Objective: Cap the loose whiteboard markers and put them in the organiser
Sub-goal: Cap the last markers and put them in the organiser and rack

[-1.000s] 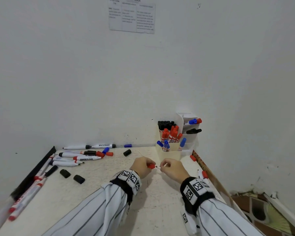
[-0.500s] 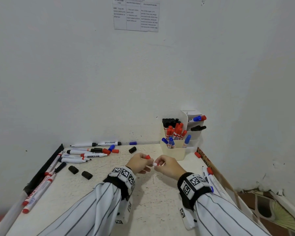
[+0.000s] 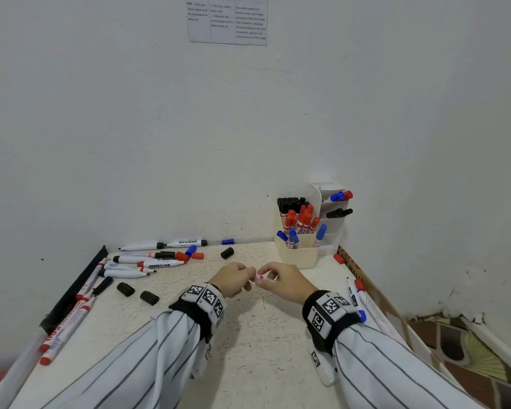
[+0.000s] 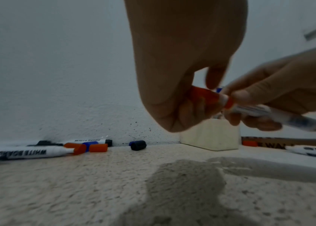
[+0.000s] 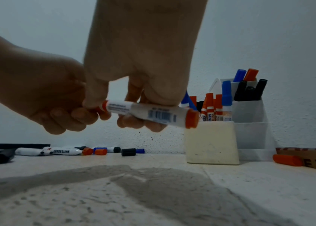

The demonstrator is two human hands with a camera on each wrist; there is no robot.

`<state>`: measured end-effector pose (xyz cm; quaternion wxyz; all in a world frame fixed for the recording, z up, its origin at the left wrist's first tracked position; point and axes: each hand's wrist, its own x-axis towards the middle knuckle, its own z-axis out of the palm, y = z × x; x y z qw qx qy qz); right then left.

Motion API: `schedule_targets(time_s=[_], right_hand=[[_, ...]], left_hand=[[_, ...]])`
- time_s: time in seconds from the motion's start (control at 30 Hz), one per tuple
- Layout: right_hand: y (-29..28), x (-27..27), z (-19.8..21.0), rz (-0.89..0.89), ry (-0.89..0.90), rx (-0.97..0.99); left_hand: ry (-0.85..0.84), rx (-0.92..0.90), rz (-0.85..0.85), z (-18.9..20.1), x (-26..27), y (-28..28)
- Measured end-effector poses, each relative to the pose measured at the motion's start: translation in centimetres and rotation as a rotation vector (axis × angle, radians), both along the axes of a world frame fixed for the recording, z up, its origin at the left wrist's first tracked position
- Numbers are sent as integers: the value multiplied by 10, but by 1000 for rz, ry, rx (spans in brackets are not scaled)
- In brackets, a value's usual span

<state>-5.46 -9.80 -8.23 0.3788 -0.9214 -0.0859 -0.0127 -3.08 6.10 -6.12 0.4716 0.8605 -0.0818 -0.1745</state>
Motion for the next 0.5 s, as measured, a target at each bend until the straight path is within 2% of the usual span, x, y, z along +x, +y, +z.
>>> schedule_targets(time_s=[0.17, 0.3, 0.4, 0.5], right_hand=[[6, -2, 2, 44, 23, -35], [8, -5, 2, 41, 31, -157], [12, -6, 4, 53, -62, -254], [13, -5, 2, 80, -119, -242]], left_hand=[[-287, 257, -4, -1, -3, -1], [-324, 272, 48, -11, 2, 0], [-358, 487, -24, -11, -2, 0], [-458, 613, -88, -11, -6, 3]])
